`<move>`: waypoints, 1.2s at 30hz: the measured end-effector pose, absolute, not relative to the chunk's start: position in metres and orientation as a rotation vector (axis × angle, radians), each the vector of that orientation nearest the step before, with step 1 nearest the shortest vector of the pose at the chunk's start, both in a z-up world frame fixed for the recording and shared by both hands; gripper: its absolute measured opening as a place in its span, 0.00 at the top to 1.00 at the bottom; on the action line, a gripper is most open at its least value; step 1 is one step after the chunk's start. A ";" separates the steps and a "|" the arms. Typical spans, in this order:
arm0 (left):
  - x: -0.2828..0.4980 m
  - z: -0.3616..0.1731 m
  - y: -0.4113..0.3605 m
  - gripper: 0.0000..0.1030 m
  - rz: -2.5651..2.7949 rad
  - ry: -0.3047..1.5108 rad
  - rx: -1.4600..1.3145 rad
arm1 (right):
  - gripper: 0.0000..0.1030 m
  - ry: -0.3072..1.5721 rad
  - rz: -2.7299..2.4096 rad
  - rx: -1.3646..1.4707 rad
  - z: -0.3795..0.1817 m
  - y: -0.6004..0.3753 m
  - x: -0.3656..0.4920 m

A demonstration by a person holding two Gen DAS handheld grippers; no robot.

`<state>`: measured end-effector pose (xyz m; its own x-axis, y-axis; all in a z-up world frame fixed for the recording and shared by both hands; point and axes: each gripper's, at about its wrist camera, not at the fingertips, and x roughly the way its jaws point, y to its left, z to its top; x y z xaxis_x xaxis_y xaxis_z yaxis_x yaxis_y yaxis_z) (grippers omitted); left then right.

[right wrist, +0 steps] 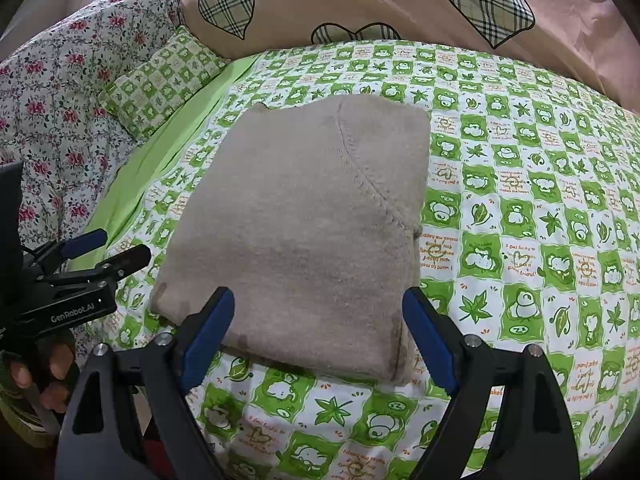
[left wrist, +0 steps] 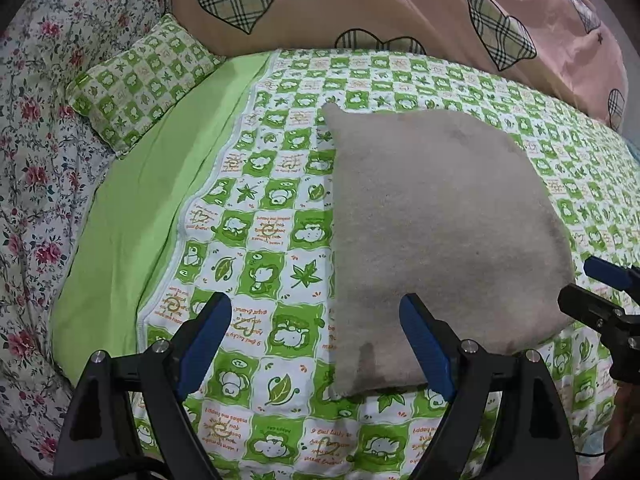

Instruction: Fold small clothes

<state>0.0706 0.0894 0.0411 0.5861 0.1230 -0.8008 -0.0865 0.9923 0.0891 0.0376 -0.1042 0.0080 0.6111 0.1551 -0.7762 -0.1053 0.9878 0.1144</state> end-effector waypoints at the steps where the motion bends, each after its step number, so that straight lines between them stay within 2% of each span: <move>1: 0.071 0.042 0.090 0.16 0.121 0.931 0.040 | 0.16 0.899 0.148 0.060 0.008 -0.104 0.037; 36: 0.068 0.045 0.087 0.16 0.118 0.898 0.042 | 0.16 0.891 0.160 0.055 0.015 -0.100 0.036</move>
